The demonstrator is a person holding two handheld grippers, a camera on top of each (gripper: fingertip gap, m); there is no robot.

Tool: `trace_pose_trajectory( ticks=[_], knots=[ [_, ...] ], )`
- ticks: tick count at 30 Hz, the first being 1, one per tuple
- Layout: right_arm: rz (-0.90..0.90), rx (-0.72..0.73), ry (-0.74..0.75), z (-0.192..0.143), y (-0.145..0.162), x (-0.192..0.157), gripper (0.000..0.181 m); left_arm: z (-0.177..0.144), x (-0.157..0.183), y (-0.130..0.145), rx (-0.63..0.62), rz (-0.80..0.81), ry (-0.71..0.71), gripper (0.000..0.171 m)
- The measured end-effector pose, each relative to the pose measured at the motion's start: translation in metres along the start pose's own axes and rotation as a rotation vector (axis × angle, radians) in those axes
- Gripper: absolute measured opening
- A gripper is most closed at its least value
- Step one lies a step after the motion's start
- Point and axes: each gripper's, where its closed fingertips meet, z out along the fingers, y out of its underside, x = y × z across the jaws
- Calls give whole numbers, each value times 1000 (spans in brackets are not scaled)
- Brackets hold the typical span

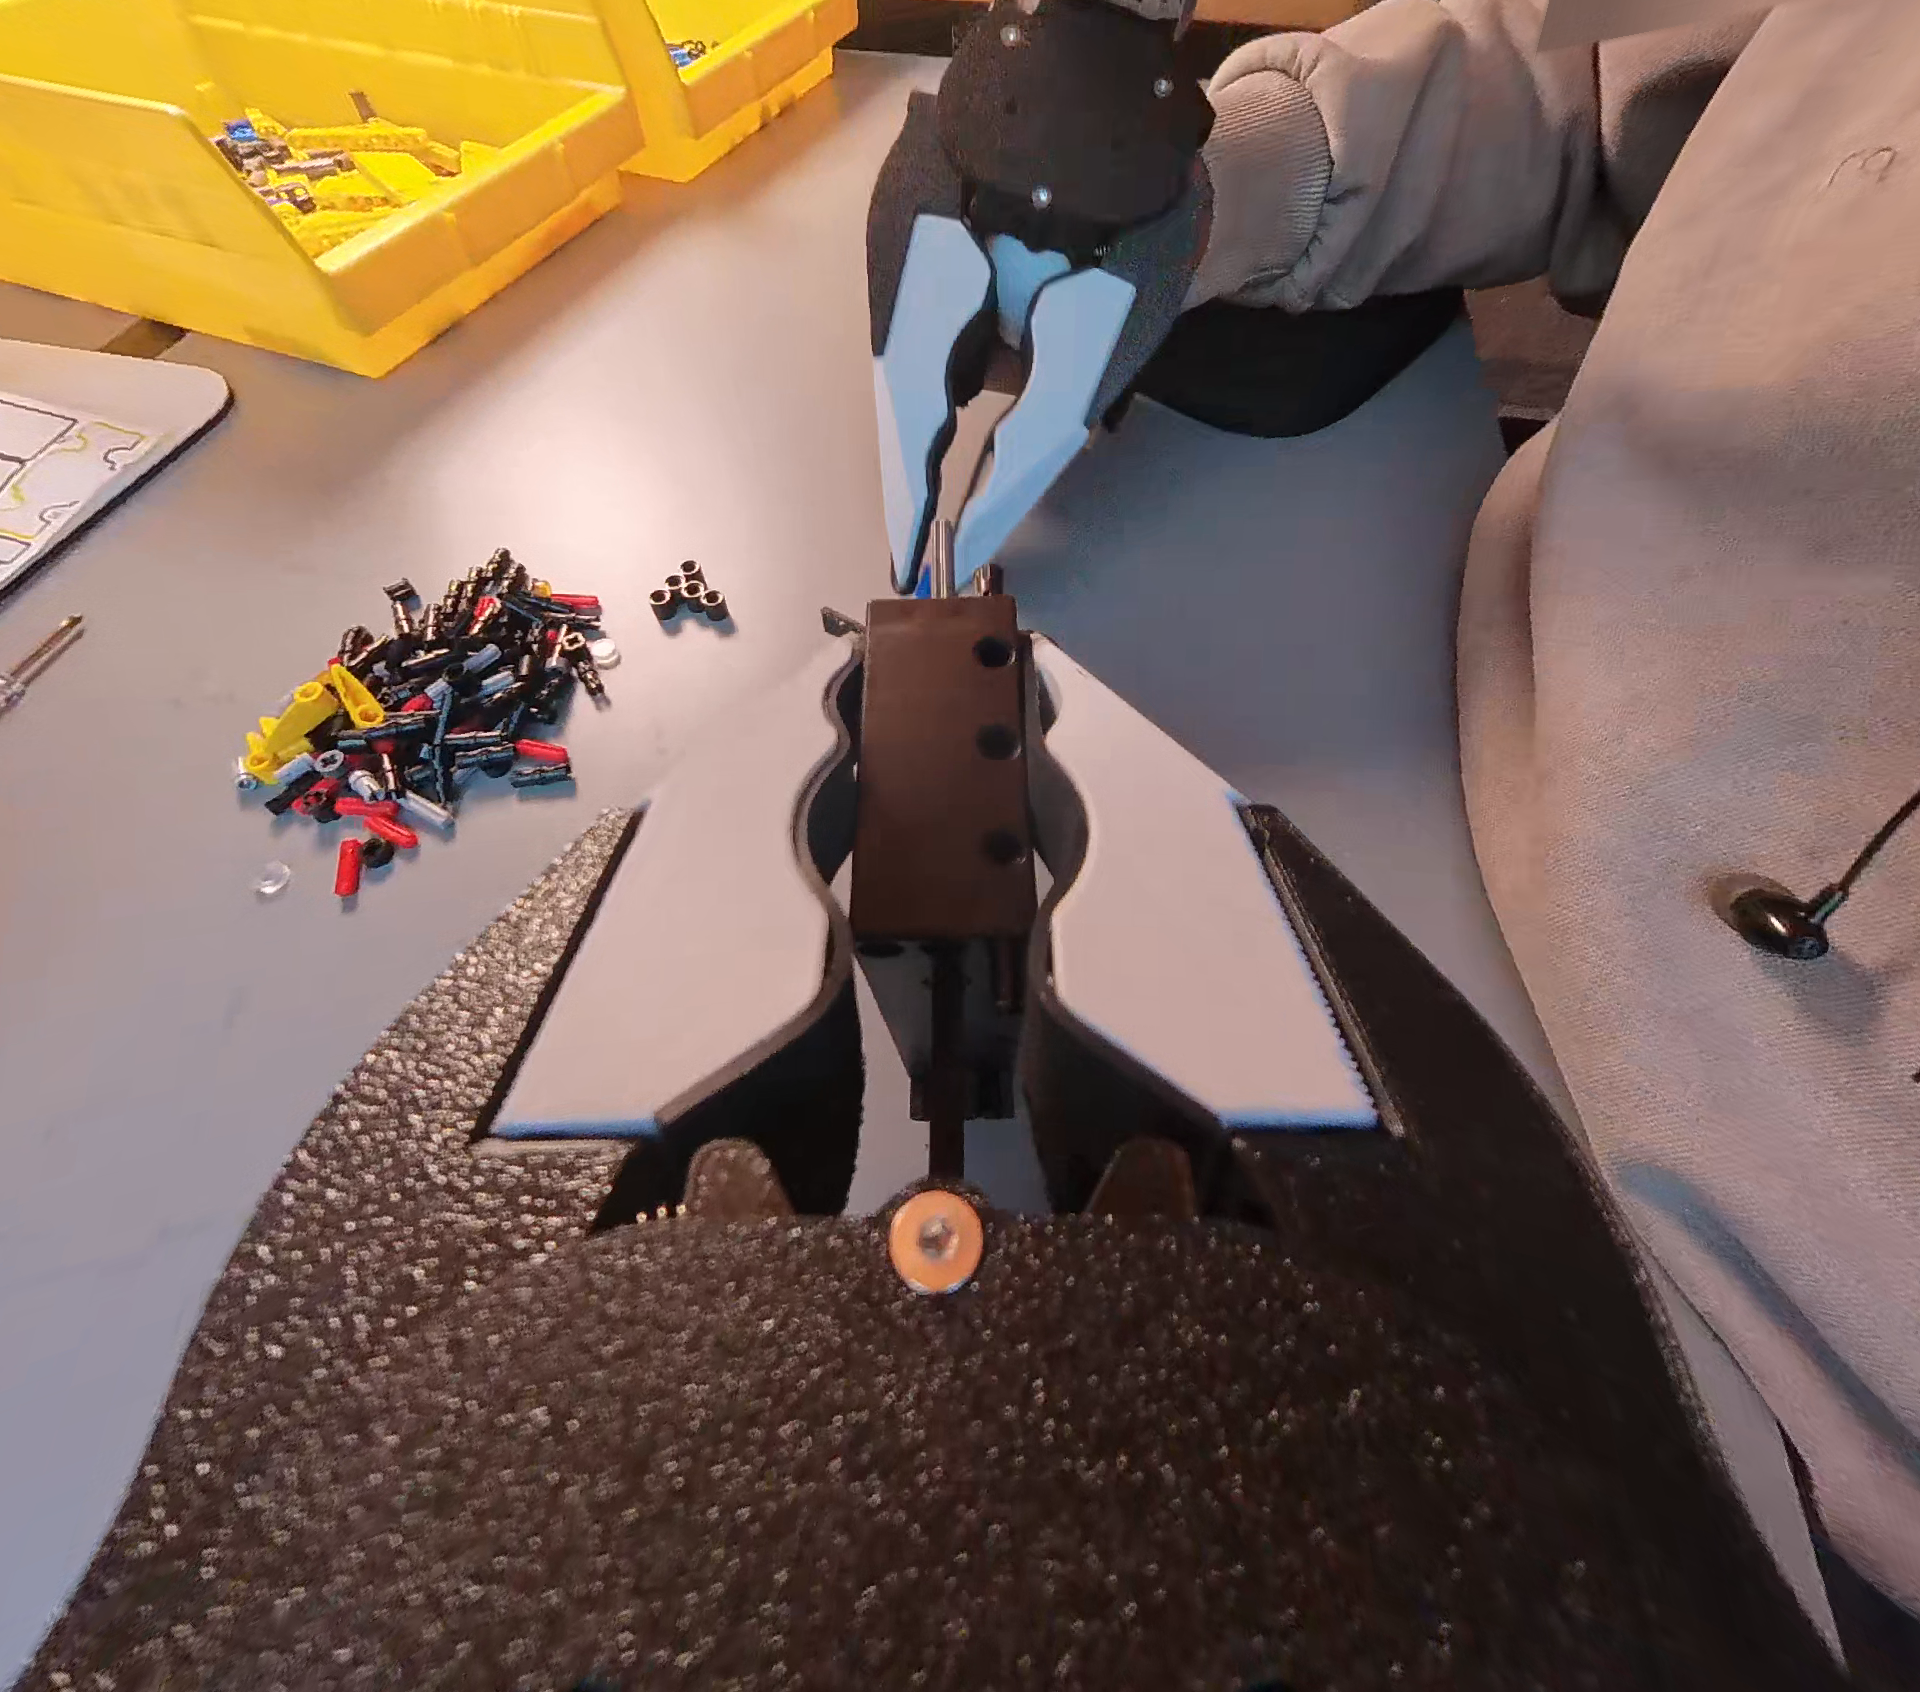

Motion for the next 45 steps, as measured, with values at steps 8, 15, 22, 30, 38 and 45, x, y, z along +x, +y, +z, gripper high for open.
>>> trace_pose_trajectory(
  ticks=[8, 15, 22, 30, 38, 45],
  knots=[
    [-107, 201, -33, -15, -83, -13, 24, 8, 4, 4, -26, 39, 8, 26],
    [-212, 143, -121, 9, -93, -32, 4, 7, 8, 5, -38, 75, 0, 26],
    [-291, 82, -128, 11, -95, -32, 2, 5, 6, 6, -39, 65, 1, 26],
    [-156, 245, -186, 3, -95, -42, 1, 7, 20, 3, -1, 31, 80, 26],
    [-65, 329, -239, -8, -94, -51, 1, 12, 33, -1, 23, -8, 142, 27],
    [35, 326, -170, -24, -72, -27, 3, -10, 21, 1, 66, -37, 87, 26]
  ],
)
